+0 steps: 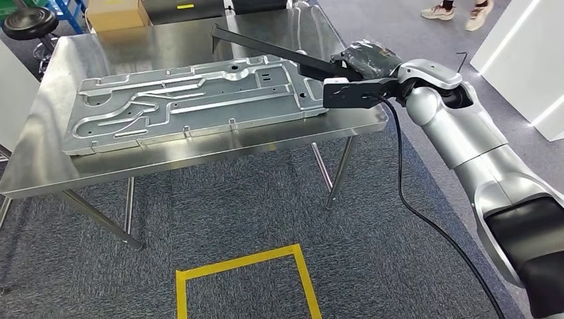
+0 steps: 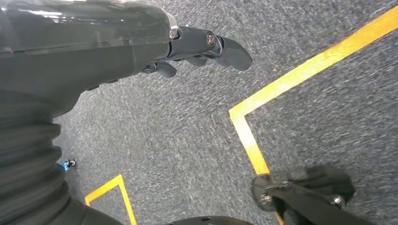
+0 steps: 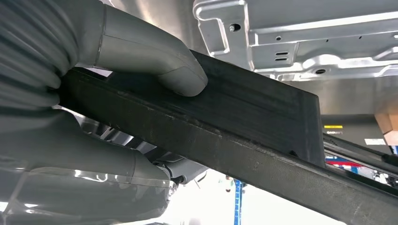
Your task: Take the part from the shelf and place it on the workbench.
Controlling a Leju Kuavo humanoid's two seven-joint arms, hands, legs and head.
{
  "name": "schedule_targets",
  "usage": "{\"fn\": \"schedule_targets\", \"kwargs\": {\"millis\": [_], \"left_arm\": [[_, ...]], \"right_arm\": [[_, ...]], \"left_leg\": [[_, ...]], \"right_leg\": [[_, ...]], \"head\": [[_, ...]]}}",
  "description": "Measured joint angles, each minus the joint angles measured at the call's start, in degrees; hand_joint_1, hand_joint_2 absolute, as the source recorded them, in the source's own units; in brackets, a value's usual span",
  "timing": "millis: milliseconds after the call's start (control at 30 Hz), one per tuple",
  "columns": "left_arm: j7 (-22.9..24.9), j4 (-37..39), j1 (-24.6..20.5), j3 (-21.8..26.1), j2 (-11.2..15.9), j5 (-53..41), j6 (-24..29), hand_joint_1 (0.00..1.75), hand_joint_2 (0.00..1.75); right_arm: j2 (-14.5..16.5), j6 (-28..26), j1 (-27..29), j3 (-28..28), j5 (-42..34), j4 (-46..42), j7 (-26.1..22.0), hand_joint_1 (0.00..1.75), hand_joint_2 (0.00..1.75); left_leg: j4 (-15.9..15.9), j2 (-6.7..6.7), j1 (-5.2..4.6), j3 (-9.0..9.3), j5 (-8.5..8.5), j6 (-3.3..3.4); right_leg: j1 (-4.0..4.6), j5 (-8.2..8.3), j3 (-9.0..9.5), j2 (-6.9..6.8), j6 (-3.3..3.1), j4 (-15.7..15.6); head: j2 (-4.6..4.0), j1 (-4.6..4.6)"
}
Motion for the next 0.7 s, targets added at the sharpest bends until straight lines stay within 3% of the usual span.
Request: {"fn": "schedule_targets", "kwargs": {"millis": [67, 100, 267, 333, 400, 433, 467, 533, 600, 700], "left_arm": [[0.00, 0.00, 0.11, 0.00, 0.01, -0.01, 0.00, 0.00, 1.75], [0.01, 0.00, 0.15, 0.00, -0.01, -0.01, 0.00, 0.00, 1.75], [0.01, 0.00, 0.19, 0.00, -0.07, -0.07, -0.02, 0.00, 1.75], [0.00, 0.00, 0.16, 0.00, -0.10, -0.10, -0.02, 0.00, 1.75], [-0.04, 0.00, 0.22, 0.00, -0.12, -0.15, -0.04, 0.00, 1.75], [-0.14, 0.00, 0.25, 0.00, -0.13, -0.25, -0.09, 0.00, 1.75], [-0.27, 0.00, 0.27, 0.00, -0.14, -0.40, -0.16, 0.00, 1.75], [-0.50, 0.00, 0.06, -0.01, -0.23, -0.78, -0.33, 0.00, 1.75], [-0.57, -0.01, -0.71, -0.02, -0.38, -0.98, -0.51, 0.00, 1.75], [-0.68, -0.09, -1.47, -0.04, -0.95, -1.05, -1.05, 0.00, 1.75]], "right_arm": [[0.01, 0.00, -0.09, 0.01, 0.00, 0.04, 0.00, 1.75, 1.75], [0.01, 0.00, -0.16, 0.03, 0.00, 0.08, -0.01, 1.75, 1.75], [0.07, -0.02, -0.21, 0.07, 0.03, 0.15, -0.04, 1.75, 1.75], [0.07, -0.02, -0.34, 0.05, 0.01, 0.18, -0.06, 1.75, 1.75], [0.12, -0.47, -0.24, 0.17, 0.70, 0.30, -0.09, 1.75, 1.75], [0.62, -1.81, -0.44, 0.66, 2.47, 0.59, -0.12, 1.75, 1.75], [1.78, -4.39, -1.32, 1.75, 5.96, 1.58, 0.08, 1.75, 1.75], [7.85, -11.72, -5.45, 6.27, 18.50, 7.20, 1.49, 1.75, 1.75], [15.05, -16.89, -9.93, 11.21, 29.07, 14.42, 2.98, 1.75, 1.75], [21.32, -19.28, -12.48, 14.93, 31.10, 20.61, 2.92, 1.75, 1.75]], "left_leg": [[-7.10, 0.04, 0.03, 2.73, 3.89, 0.25], [-9.32, 0.05, -0.01, 3.66, 4.51, 0.55], [-11.31, -0.04, 0.09, 4.77, 3.73, 2.29], [-11.54, -0.05, 0.23, 5.25, 3.50, 2.83], [-11.52, -0.16, 0.23, 5.62, 3.10, 3.07], [-11.48, -0.28, 0.22, 5.85, 2.85, 3.07], [-11.44, -0.39, 0.18, 6.15, 2.56, 2.94], [-11.40, 0.07, -0.01, 6.87, 1.89, 2.48], [-11.38, 1.02, -0.30, 7.26, 1.31, 1.95], [-11.59, 0.99, -0.14, 7.49, 1.03, 1.20]], "right_leg": [[0.12, -0.90, 0.72, 0.08, 0.43, 0.36], [0.22, -1.18, 0.79, 0.14, 0.67, 0.51], [0.26, -2.58, 0.05, 0.17, 2.03, 2.05], [0.12, -5.21, -2.95, 0.13, 2.55, 7.98], [0.00, -7.39, -7.46, 0.11, 2.80, 15.39], [-0.06, -7.07, -8.90, 0.10, 2.77, 17.06], [-0.09, -5.60, -9.38, 0.10, 2.61, 16.60], [-0.02, -0.24, -7.67, 0.16, 1.88, 9.90], [0.30, 2.94, -5.23, 0.34, 1.11, 3.21], [0.86, 2.49, -3.98, 0.00, 0.31, 0.85]], "head": [[0.00, 0.00], [0.00, 0.00], [0.00, 0.01], [0.00, 0.01], [0.00, 0.01], [0.00, 0.01], [0.00, 0.02], [0.00, 0.03], [0.00, 0.02], [0.00, 0.01]]}}
